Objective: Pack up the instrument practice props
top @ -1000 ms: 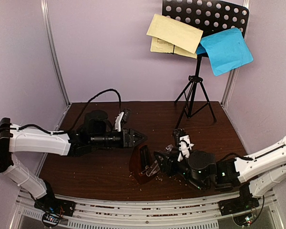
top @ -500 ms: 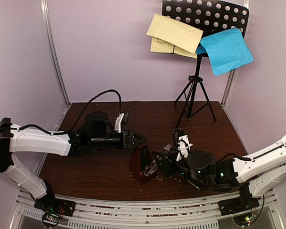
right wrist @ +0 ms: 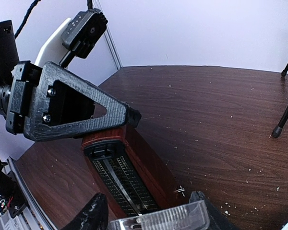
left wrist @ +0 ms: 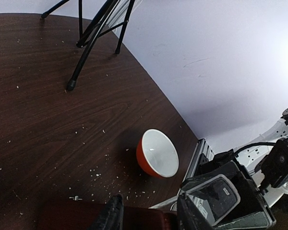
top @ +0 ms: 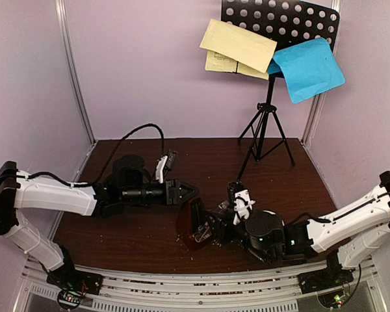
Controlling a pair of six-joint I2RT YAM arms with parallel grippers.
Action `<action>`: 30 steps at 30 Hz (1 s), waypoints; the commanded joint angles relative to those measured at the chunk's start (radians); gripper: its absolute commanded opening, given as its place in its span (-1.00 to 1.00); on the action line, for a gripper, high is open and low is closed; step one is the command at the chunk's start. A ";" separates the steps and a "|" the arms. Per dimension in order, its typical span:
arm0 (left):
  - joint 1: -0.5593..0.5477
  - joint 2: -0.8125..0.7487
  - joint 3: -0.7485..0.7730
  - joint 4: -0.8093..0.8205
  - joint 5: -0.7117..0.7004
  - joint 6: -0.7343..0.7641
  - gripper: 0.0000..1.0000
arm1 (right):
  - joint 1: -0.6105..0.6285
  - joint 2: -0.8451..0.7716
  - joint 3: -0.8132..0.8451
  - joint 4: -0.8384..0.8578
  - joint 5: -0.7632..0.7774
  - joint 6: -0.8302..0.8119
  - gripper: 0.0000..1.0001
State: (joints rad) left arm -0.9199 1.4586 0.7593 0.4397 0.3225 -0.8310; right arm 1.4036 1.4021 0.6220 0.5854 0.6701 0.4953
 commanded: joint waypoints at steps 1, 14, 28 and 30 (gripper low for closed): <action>0.003 -0.004 -0.023 0.025 0.030 0.025 -0.19 | 0.016 0.028 0.020 0.082 0.063 -0.087 0.02; 0.003 0.005 -0.005 -0.003 0.031 0.048 -0.24 | 0.066 0.128 0.056 0.163 0.141 -0.220 0.01; 0.003 -0.002 -0.003 -0.014 0.026 0.052 -0.23 | 0.065 0.206 0.057 0.274 0.183 -0.288 0.01; 0.003 0.000 -0.003 -0.013 0.026 0.052 -0.23 | 0.063 0.218 0.058 0.288 0.184 -0.298 0.01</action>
State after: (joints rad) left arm -0.9199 1.4586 0.7517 0.4561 0.3363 -0.8051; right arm 1.4658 1.6024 0.6636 0.8127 0.8200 0.2291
